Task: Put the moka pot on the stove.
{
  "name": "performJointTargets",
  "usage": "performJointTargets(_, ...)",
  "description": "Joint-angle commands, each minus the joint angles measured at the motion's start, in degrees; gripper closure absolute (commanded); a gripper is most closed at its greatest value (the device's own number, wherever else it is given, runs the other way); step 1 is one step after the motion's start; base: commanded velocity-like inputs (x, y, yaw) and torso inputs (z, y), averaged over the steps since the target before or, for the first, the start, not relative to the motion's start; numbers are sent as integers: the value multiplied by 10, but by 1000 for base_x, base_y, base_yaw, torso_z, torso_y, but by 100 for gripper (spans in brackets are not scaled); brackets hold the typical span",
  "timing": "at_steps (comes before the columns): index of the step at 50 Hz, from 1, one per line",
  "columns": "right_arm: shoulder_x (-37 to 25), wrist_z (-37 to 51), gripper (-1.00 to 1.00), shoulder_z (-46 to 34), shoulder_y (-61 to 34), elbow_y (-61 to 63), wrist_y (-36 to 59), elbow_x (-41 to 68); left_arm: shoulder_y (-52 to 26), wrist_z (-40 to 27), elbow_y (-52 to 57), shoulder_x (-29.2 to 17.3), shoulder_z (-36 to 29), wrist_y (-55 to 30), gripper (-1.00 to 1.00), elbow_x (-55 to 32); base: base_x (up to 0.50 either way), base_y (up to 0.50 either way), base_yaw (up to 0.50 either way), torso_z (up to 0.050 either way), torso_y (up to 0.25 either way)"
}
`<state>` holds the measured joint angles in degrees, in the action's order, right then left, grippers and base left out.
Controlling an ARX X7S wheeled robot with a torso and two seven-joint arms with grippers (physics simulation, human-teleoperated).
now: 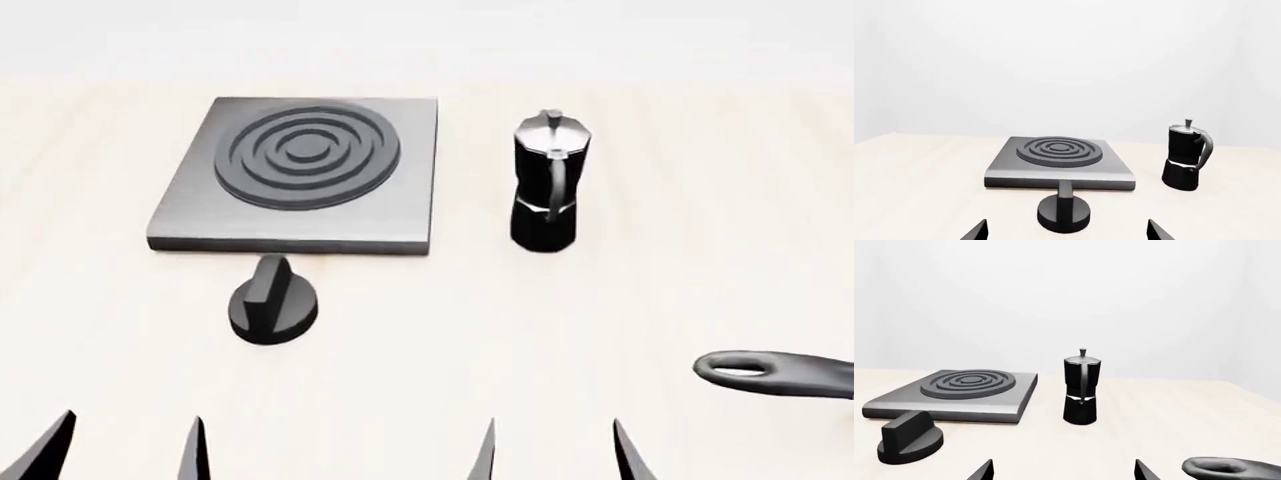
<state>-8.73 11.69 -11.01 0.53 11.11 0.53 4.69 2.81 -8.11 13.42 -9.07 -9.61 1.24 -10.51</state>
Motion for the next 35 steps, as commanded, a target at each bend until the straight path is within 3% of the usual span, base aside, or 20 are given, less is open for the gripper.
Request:
performJointTargets(1,-4,4,-100,-5,-2,-3,-3,4,0,-7,16,-7,-4,-11,-100,-4,227,0,0,0,0)
performJointTargets(26,-12,14,-100,-13,-7,-6,-4,12,-9,-5,-28,-13,-10,29,-100,-11,226,0,0,0,0)
performJointTargets(31,-13,16,-100,-14,-8,-8,-6,14,-15,11,-113,-4,-12,106,-100,-6,227,0,0,0,0)
performJointTargets(35,-13,17,-100,-16,-11,-13,-7,15,-17,11,-112,-5,-12,103,-100,-10,227,0,0,0,0)
